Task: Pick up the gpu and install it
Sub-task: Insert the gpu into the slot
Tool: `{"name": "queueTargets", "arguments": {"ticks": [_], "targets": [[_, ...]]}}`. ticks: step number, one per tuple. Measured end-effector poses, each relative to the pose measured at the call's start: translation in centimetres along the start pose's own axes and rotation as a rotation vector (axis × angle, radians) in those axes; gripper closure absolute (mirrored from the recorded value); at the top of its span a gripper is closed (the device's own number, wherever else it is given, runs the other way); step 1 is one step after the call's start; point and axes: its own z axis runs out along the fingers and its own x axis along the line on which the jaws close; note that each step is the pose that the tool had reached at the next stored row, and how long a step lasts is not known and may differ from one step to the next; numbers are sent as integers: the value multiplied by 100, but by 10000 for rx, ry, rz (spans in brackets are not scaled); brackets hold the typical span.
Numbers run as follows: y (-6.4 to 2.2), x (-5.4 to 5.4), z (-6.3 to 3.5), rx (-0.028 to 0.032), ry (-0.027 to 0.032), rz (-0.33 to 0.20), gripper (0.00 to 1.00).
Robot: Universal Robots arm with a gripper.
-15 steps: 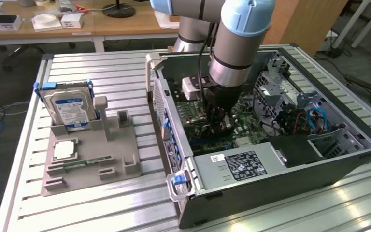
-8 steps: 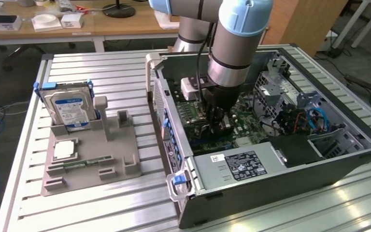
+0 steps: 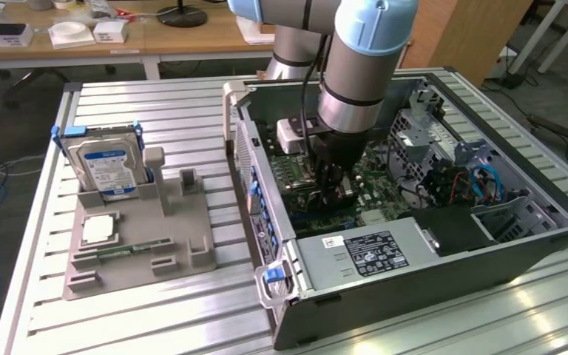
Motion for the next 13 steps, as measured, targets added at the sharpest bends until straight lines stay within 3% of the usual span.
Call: {"name": "queueTargets", "arguments": {"ticks": [3,13], "targets": [[1,1,44,-2,6,-2,74],[2,1,47,0,0,0,74]]}}
